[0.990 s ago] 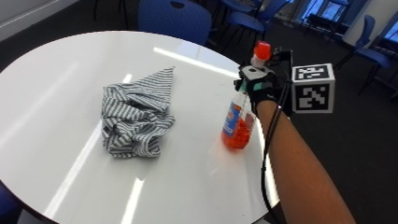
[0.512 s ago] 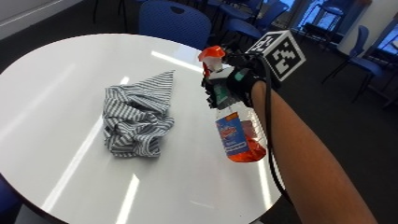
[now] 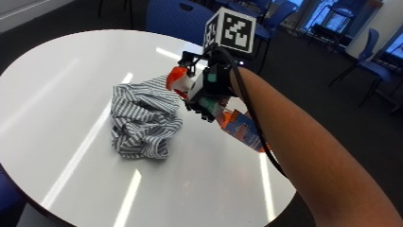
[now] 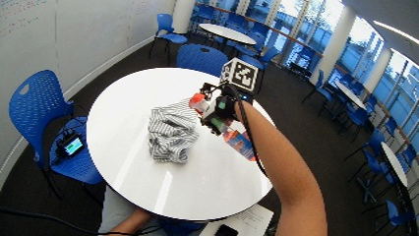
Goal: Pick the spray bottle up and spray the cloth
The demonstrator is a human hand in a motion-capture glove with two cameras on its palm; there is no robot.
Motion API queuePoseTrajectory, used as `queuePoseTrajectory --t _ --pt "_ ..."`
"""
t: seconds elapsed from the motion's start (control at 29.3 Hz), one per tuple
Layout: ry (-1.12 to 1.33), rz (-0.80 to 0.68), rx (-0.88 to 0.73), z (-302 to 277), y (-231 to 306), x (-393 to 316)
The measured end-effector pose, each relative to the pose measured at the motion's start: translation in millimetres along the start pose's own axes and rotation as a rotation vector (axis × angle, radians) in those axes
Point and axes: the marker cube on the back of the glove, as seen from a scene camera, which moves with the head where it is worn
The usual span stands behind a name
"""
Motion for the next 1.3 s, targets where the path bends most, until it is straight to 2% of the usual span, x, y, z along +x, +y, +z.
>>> queuePoseTrajectory --t 0.24,0.68,1.02,1.3 --pt "0.191 0.03 -0.116 15.9 -7.7 -16.8" --pt "0.391 0.068 -0.269 57.6 -32.6 -46.1" --pt "0.378 0.047 -0.273 59.2 -32.8 -45.9" --pt "0.225 -0.107 -0.137 32.0 -17.4 -59.9"
